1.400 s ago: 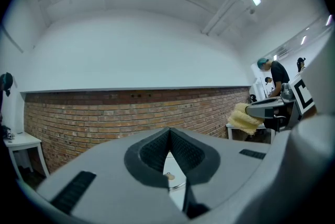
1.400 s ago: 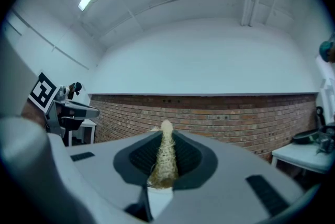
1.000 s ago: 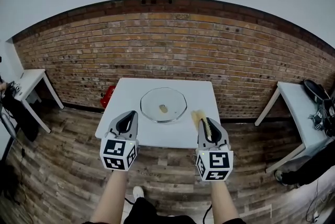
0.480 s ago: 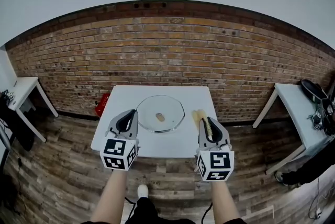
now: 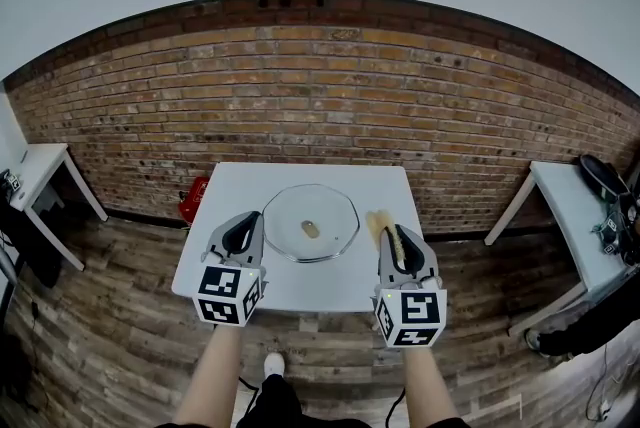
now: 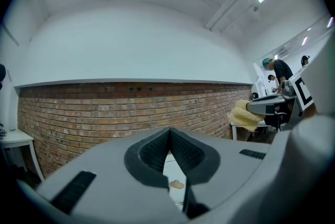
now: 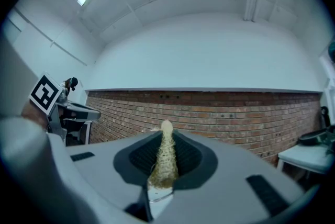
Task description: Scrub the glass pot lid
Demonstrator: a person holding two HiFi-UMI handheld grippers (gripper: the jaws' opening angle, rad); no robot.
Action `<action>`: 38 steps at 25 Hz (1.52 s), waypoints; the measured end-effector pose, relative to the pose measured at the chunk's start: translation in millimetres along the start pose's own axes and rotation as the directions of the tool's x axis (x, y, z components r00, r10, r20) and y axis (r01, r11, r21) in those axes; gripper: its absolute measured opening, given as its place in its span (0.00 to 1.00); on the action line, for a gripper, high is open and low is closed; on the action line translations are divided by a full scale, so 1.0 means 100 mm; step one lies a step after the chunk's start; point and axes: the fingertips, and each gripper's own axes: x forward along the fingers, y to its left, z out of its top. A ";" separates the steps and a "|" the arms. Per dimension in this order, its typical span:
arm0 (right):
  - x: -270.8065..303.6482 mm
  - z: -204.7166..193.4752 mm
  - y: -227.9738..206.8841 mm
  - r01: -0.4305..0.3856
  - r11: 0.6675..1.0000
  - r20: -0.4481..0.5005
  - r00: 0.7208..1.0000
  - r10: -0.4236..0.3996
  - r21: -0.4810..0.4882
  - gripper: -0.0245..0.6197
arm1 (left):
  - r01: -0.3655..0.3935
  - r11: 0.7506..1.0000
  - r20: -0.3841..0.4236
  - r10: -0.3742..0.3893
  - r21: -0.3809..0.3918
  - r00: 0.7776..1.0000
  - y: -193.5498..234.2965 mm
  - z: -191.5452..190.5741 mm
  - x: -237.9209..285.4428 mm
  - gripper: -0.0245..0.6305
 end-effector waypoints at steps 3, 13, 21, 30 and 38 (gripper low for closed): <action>0.16 -0.03 0.03 -0.003 1.000 -0.006 1.000 0.003 0.001 0.13 | 0.004 1.000 -0.007 -0.004 -0.004 1.000 0.09 -0.05 0.12 0.05; 0.71 -0.20 0.11 0.010 1.000 -0.036 0.999 -0.010 -0.002 0.13 | 0.024 0.999 -0.034 -0.025 -0.030 0.999 0.42 -0.30 0.57 0.05; 1.22 -0.18 0.16 0.045 0.999 -0.047 0.998 -0.045 -0.006 0.13 | 0.068 0.997 -0.031 -0.069 -0.038 0.997 0.75 -0.30 1.06 0.05; 1.84 -0.13 0.30 0.093 0.996 -0.049 0.994 -0.093 -0.006 0.13 | 0.115 0.993 -0.035 -0.116 -0.035 0.993 1.22 -0.33 1.54 0.05; 2.18 -0.16 0.43 0.126 0.992 -0.062 0.990 -0.126 -0.011 0.13 | 0.161 0.986 -0.040 -0.163 -0.052 0.986 1.47 -0.42 1.83 0.05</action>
